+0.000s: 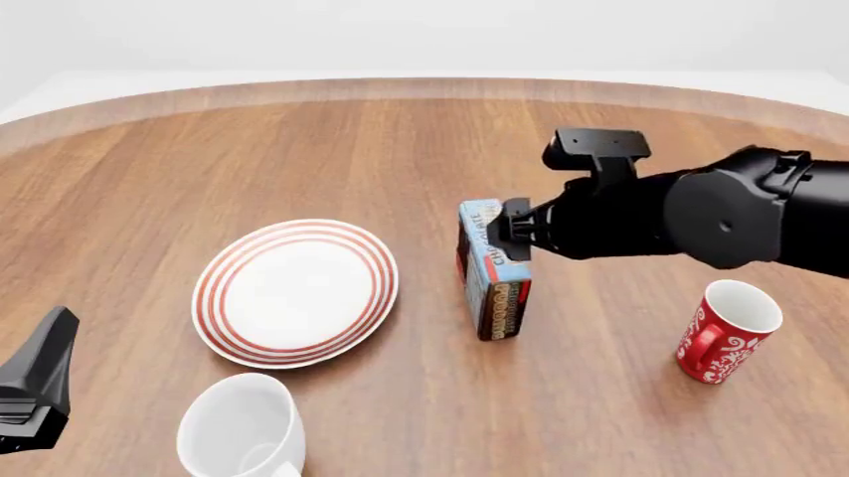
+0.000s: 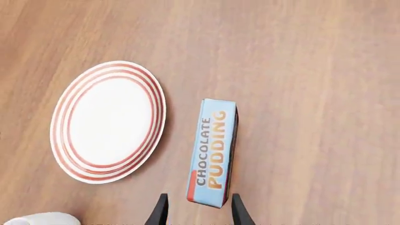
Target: Pick up the white mug and put it on the plate, and put the chocolate pudding to the right of the plate.
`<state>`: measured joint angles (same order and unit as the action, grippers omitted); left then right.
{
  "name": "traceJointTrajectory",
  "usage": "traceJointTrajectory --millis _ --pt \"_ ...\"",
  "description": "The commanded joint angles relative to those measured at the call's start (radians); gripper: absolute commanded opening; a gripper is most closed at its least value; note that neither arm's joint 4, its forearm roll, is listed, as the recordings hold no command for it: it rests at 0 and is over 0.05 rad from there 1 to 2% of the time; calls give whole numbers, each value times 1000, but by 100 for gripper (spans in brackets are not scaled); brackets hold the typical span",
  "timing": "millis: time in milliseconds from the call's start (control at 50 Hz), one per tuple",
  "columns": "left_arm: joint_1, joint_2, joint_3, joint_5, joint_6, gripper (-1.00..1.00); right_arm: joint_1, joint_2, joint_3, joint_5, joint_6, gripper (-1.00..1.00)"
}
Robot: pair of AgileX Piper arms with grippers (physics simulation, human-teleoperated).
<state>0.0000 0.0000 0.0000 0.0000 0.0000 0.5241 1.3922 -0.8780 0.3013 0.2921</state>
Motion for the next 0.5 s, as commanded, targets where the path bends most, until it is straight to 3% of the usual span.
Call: traceJointTrajectory --millis 20,60,100,200,500 --pt "0 0 0 0 0 100 1 -77 67 -33 -14 100" --pt "0 0 0 0 0 100 3 -93 77 -38 -55 100" --pt "0 0 0 0 0 100 4 -109 94 -45 -30 100" --pt "0 0 0 0 0 100 0 -137 122 -58 -36 100" --pt "0 0 0 0 0 100 -16 -235 239 -132 -95 100"
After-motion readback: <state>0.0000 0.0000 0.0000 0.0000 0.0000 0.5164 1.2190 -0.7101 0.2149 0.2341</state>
